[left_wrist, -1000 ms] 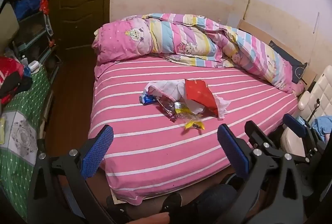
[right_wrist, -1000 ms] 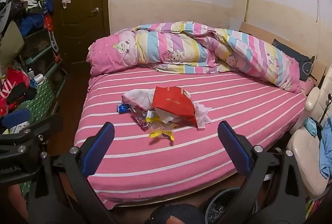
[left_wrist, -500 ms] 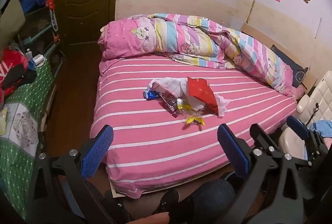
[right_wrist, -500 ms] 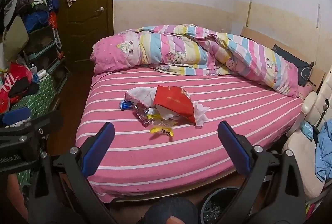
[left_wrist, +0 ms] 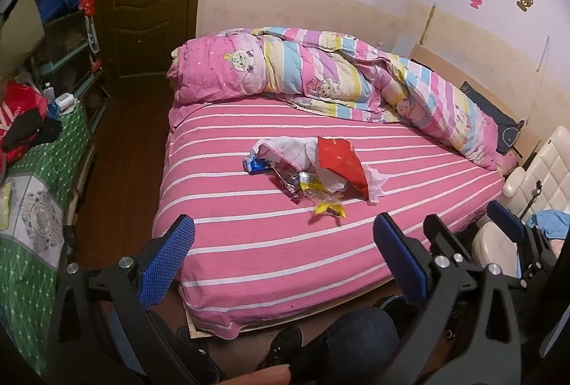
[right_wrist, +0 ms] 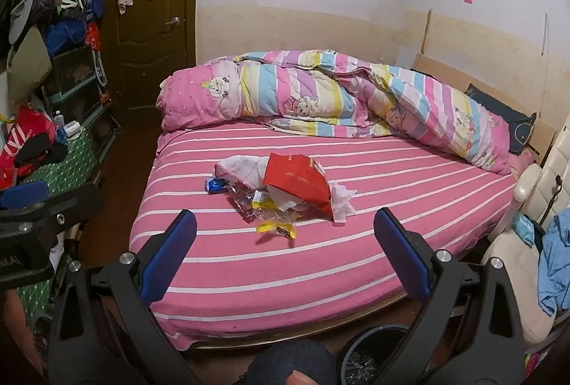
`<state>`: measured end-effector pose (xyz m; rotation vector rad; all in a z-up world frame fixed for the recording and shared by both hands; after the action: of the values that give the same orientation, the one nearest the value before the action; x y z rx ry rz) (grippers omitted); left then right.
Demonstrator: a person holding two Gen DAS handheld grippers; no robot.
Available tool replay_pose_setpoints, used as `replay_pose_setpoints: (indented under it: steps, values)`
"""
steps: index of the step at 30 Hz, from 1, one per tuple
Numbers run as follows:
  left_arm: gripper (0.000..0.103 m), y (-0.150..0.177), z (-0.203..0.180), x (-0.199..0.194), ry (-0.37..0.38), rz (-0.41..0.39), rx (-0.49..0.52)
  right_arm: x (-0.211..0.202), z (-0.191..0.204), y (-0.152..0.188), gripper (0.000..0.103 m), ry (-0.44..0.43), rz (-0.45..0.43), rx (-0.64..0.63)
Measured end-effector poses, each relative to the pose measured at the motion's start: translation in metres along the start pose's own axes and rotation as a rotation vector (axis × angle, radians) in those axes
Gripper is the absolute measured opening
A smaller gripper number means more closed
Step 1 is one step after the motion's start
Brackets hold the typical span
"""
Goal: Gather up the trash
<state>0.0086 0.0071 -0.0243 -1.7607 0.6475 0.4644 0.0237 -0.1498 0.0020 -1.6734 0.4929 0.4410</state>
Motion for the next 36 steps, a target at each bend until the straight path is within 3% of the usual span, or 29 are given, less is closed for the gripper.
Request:
replay_pose_setpoints:
  steps: [36]
  values:
    - [0.097,-0.009,-0.006,-0.011,0.014,-0.013,0.016,-0.009,0.002,-0.009,0.098,-0.012,-0.023,0.007]
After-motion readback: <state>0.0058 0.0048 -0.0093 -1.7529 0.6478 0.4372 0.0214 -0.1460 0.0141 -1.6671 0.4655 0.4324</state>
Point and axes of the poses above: each gripper's, at about its wrist camera, not at the fingertips, and x roughly the way its jaws point, z to its left, y to its underside, the point moved 6 cm from there along x, roughly the way its jaws point, and after that the axes turned 10 degrees about y, right-handed, at the moved point
